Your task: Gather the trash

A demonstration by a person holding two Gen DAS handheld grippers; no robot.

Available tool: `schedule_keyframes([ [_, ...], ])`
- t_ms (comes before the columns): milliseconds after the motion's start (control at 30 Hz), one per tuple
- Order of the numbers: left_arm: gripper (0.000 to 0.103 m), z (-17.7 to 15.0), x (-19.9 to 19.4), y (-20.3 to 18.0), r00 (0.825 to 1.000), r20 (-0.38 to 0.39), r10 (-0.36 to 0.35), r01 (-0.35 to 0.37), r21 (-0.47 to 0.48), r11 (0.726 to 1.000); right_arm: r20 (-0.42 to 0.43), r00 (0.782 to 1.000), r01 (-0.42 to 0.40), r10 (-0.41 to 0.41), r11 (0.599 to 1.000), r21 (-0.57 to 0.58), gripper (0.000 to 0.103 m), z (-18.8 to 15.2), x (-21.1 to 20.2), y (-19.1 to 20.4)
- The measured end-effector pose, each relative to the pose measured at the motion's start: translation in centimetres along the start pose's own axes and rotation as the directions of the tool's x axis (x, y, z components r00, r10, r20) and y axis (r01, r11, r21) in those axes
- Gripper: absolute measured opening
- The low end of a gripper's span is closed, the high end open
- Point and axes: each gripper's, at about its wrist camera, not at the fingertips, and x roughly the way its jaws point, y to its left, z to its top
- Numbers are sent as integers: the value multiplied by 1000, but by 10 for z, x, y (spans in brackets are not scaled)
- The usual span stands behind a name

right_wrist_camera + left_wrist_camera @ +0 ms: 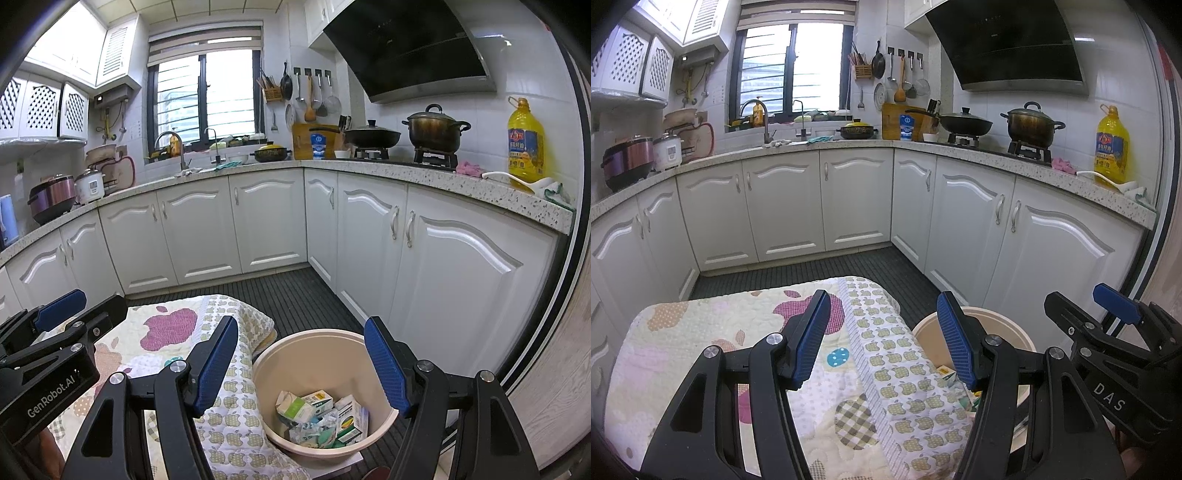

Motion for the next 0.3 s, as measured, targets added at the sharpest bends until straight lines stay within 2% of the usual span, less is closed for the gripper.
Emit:
schedule_keyframes([
  [300,59,-5,3,-1,1000,7,3,-3,22,1000,-10,1000,-1,1,1000,-5,69,-3,5,1],
])
